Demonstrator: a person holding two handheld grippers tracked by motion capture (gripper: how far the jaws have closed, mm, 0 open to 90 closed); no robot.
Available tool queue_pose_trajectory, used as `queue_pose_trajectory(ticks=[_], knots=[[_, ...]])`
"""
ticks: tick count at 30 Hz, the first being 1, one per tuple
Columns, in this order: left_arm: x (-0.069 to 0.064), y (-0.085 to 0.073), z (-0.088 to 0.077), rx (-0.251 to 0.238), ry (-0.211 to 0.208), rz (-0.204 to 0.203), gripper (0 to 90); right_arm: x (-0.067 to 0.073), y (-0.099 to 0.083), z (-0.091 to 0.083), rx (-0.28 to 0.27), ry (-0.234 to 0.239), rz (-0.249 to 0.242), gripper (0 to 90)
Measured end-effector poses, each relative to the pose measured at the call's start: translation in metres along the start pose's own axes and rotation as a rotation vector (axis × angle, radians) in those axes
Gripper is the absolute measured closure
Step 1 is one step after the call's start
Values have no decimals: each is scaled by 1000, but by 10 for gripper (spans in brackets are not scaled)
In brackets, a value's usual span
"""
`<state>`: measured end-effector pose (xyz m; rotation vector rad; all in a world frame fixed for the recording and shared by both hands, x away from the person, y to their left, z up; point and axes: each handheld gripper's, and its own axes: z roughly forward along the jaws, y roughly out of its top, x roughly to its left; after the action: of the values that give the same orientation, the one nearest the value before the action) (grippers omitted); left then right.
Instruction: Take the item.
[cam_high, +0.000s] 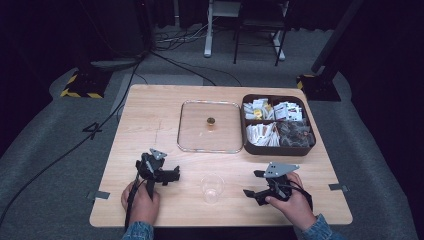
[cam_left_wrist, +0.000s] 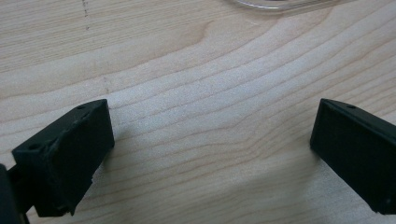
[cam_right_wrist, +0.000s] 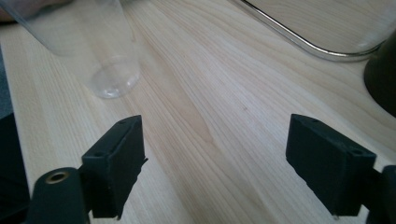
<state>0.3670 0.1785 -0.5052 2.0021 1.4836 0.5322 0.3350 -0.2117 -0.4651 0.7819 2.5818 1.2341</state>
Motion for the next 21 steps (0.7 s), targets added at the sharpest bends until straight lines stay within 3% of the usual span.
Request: queue_pose_trajectory(ticks=[11, 21], knots=[[0, 0, 0, 0, 0, 0, 0, 2, 30, -10, -92, -11, -23, 186], [0, 0, 0, 1, 1, 1, 0, -1, 45, -22, -174, -14, -23, 192]])
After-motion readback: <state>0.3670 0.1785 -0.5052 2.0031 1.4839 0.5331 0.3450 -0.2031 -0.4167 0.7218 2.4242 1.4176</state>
